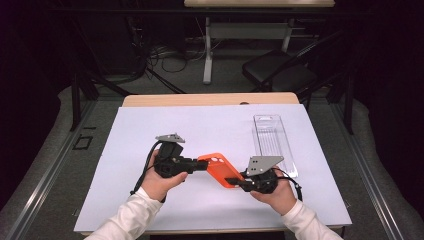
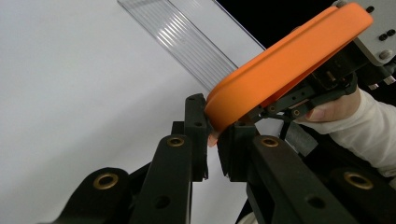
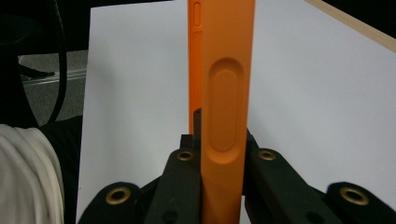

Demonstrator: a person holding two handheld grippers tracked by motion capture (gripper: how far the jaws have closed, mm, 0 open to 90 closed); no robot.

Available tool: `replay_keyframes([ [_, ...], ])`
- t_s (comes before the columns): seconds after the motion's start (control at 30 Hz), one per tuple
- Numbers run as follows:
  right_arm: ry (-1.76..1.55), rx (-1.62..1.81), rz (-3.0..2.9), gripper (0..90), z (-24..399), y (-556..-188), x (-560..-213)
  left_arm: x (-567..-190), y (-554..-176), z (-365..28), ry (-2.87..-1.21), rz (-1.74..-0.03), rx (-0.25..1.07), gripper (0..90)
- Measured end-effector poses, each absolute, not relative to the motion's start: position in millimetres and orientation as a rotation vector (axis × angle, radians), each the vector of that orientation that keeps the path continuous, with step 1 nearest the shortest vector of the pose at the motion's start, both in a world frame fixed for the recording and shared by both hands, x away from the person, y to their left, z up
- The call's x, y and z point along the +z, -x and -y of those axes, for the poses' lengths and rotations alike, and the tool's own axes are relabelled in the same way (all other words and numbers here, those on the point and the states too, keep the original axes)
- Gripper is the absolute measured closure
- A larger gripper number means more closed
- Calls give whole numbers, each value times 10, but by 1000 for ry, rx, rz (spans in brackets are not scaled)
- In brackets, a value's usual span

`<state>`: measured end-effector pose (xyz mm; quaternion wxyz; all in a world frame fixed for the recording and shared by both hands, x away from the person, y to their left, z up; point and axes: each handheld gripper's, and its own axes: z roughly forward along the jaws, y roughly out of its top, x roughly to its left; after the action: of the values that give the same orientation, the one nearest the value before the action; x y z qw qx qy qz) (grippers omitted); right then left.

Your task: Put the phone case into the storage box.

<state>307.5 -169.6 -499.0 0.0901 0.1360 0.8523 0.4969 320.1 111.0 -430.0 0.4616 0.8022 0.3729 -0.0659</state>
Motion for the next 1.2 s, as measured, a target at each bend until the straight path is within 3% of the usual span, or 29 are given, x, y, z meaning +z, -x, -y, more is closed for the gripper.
replay_keyframes([
  [0.53,-414,1472,-2526,827,1698,-3073,-4982,-4292,-3236,-1101,-1979,-946,-177,830],
  [1.2,-454,1453,-2493,684,1709,-3078,-4972,-4312,-3275,-1054,-1975,-1039,-231,831],
])
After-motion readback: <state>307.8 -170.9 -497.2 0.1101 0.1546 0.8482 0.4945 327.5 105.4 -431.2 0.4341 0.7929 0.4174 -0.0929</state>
